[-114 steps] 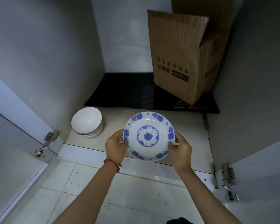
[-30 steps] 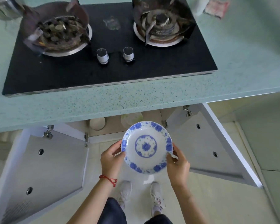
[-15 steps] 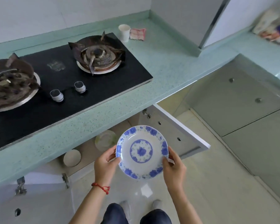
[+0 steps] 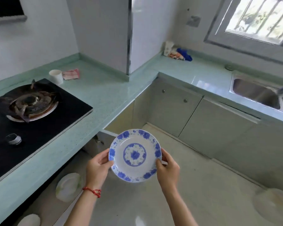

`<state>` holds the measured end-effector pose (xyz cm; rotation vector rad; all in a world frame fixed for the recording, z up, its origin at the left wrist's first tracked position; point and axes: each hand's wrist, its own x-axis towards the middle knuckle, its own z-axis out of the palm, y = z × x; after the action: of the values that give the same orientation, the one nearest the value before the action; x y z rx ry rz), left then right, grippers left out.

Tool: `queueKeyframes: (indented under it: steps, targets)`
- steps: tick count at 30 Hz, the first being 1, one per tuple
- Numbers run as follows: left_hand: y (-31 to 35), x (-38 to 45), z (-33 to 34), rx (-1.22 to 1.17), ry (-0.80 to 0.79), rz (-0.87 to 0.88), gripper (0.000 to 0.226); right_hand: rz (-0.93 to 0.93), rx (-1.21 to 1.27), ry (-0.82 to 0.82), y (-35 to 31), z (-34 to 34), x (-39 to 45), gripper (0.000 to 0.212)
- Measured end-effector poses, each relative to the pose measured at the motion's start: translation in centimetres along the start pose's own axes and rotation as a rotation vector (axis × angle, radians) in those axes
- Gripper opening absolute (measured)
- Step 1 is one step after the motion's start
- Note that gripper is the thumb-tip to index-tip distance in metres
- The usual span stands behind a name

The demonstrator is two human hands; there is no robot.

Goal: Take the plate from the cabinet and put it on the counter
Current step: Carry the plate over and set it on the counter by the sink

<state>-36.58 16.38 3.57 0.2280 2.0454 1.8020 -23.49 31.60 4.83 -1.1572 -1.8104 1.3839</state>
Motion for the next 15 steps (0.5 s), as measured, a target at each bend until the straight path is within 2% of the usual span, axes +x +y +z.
queueKeyframes:
  steps: [15]
  targets:
    - [3.2,-2.1,14.5,0.033,-0.374,0.067,0.044,0.039,0.01,0.353,2.5,-14.1,0.4,0.031]
